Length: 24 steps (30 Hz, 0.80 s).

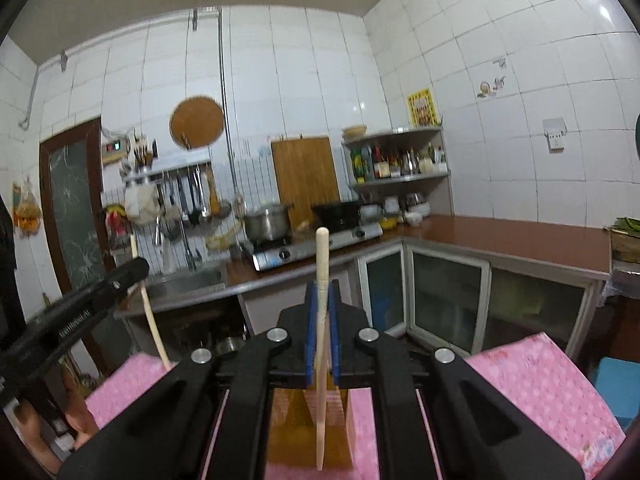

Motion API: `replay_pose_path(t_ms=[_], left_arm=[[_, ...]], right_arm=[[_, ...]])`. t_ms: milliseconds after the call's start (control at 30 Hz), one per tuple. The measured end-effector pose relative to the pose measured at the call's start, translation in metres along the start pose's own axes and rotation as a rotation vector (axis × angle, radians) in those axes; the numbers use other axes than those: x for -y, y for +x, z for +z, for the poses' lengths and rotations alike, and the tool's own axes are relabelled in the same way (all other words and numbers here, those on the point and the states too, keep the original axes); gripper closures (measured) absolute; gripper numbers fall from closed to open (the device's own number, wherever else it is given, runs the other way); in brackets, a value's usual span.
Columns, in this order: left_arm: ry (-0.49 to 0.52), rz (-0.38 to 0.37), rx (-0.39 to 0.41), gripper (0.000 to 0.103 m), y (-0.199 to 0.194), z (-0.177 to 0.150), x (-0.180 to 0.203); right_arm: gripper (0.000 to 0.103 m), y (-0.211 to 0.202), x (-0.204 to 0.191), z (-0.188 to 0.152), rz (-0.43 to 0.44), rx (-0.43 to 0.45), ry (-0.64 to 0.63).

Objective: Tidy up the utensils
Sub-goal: 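Carry both held chopsticks over the yellow slotted caddy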

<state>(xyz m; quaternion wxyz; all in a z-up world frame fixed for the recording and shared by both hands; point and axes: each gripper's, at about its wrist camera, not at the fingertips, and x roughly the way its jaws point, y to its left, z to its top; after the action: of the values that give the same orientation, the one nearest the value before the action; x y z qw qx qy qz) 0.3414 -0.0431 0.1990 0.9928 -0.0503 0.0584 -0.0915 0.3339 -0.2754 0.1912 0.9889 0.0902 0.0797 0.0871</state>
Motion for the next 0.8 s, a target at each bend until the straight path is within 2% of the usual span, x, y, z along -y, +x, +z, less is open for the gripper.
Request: replay_pose_path(t_ms=[133,333,633,800], left_arm=[[-0.017,-0.004,0.042,0.099,0.02,0.0,-0.002],[0.007,0.015,0.046,0.099,0.054,-0.013,-0.003],[0.017,0.032,-0.055,0.099,0.088,-0.053,-0.018],[-0.018,0.03,-0.134,0.099,0.1,-0.076,-0.029]], right_arm=[[0.097,0.018,0.003,0.009,0.007,0.045,0.017],[0.097,0.052,0.001,-0.002,-0.017,0.041,-0.025],[0.097,0.091,-0.002,-0.038,-0.036,-0.043,-0.086],[0.097,0.107,-0.001,-0.066,-0.037,-0.12,-0.105]])
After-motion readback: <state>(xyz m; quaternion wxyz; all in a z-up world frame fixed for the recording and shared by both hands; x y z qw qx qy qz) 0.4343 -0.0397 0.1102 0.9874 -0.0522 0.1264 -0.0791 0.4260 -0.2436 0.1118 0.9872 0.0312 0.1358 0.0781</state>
